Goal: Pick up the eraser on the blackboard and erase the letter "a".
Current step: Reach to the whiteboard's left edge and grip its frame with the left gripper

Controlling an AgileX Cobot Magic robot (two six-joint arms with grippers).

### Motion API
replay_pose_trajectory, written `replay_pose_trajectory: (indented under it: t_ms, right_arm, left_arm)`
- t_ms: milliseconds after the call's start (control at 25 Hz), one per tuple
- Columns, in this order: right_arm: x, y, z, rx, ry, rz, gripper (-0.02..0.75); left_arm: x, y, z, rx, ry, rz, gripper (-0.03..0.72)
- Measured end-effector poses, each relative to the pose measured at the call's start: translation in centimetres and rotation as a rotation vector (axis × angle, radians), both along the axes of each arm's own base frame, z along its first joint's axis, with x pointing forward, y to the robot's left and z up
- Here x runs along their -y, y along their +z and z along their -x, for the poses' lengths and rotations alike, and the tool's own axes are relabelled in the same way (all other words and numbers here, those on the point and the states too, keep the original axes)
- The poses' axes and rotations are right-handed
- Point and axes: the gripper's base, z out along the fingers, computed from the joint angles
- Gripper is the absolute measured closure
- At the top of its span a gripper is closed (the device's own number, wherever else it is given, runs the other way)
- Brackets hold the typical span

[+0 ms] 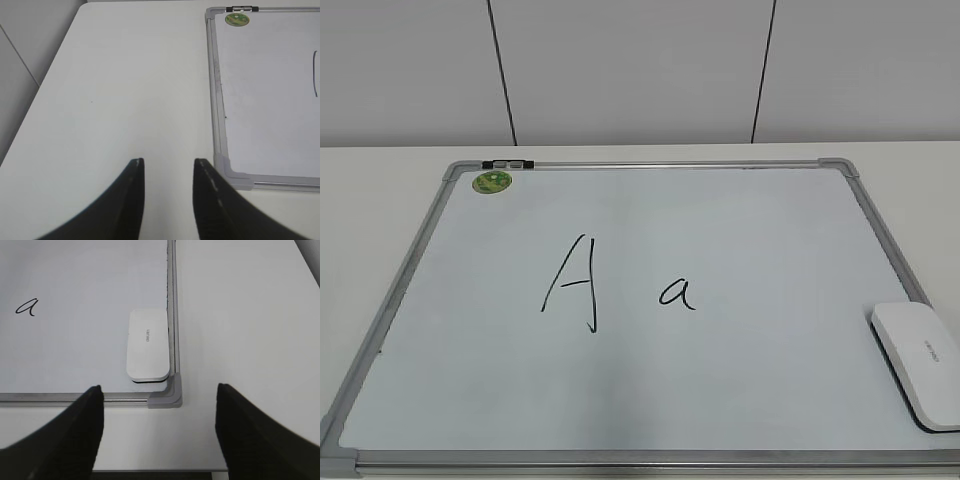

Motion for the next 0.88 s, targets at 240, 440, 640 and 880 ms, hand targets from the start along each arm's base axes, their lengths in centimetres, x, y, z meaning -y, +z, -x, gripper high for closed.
replay_pose_trajectory:
  t_ms: [240,440,640,880]
  right_arm:
    - [0.0,0.0,0.0,0.000,0.000,0.000,0.219]
    - [0.0,0.0,0.0,0.000,0.000,0.000,0.218]
    - [0.0,0.0,0.0,0.000,0.000,0.000,0.219]
    - [0.0,0.0,0.0,0.000,0.000,0.000,0.219]
  left_arm:
    - [0.0,0.0,0.0,0.000,0.000,0.000,0.446]
    - [0.0,0.0,0.0,0.000,0.000,0.000,0.446]
    - [-0.1,0.0,-0.1,-0.006,0.005,-0.008,0.446]
    - [-0.3,0.0,-2.3,-0.131,-0.009,-0.042,0.446]
